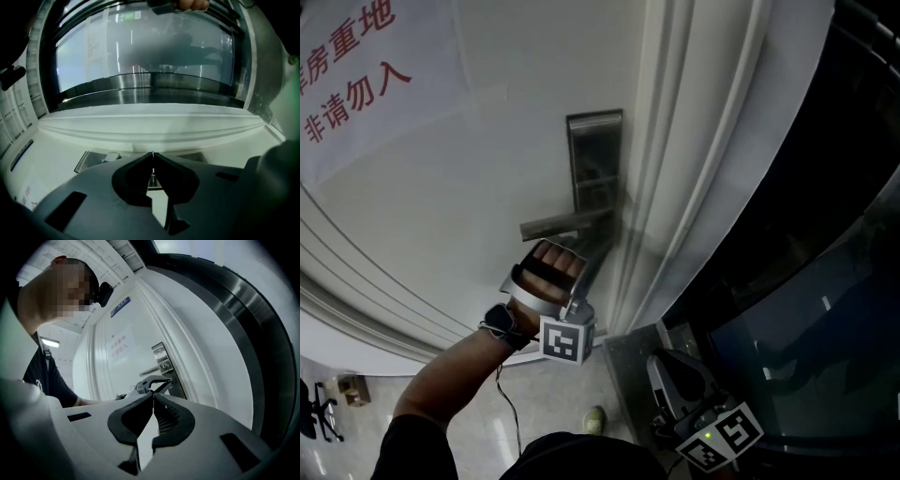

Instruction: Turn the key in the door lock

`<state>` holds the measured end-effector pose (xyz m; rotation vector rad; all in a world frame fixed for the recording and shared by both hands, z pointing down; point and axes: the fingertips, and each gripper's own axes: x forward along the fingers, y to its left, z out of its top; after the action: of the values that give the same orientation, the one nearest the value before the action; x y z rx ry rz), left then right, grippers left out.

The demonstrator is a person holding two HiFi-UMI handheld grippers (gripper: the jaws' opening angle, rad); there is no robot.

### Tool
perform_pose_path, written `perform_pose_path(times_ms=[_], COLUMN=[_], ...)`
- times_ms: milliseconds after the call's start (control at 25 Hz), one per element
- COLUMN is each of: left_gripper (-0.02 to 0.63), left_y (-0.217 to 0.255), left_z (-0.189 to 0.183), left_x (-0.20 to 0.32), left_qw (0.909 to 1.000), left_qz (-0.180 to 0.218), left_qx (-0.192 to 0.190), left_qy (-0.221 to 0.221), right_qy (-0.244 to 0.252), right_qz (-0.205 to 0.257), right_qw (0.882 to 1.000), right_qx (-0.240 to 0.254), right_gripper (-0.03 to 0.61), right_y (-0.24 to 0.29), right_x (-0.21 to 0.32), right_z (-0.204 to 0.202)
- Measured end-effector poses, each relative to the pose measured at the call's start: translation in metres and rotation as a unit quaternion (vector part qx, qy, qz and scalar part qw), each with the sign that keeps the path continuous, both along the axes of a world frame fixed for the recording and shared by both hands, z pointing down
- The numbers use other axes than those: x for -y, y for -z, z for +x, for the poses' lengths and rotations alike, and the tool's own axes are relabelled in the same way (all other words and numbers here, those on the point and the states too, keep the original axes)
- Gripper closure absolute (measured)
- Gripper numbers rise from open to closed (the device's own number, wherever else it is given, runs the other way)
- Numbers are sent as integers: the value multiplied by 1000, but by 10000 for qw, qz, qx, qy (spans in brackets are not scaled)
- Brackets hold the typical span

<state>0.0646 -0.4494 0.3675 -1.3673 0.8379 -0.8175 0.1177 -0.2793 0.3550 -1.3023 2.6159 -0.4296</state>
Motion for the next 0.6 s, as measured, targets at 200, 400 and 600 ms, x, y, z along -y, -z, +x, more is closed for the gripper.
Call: perform_pose_path(times_ms=[200, 400, 600], left_gripper=[603, 603, 603], left_y=[-1, -1, -1], left_z=[-1, -1, -2], left_x=[5, 8, 12], left_qw=[10000, 9999, 9998], left_qz=[-54, -115, -165], left_qx=[-68, -76, -67], left_qy=[24, -54, -50], right_qy=[-1, 4, 27], right_qz=[15, -2, -4], right_qw=[10000, 10000, 10000], right_qx=[7, -23, -48], right_gripper=[561, 562, 561], right_y=[0, 0, -1], right_x=[0, 3, 7], right_z=[0, -2, -6])
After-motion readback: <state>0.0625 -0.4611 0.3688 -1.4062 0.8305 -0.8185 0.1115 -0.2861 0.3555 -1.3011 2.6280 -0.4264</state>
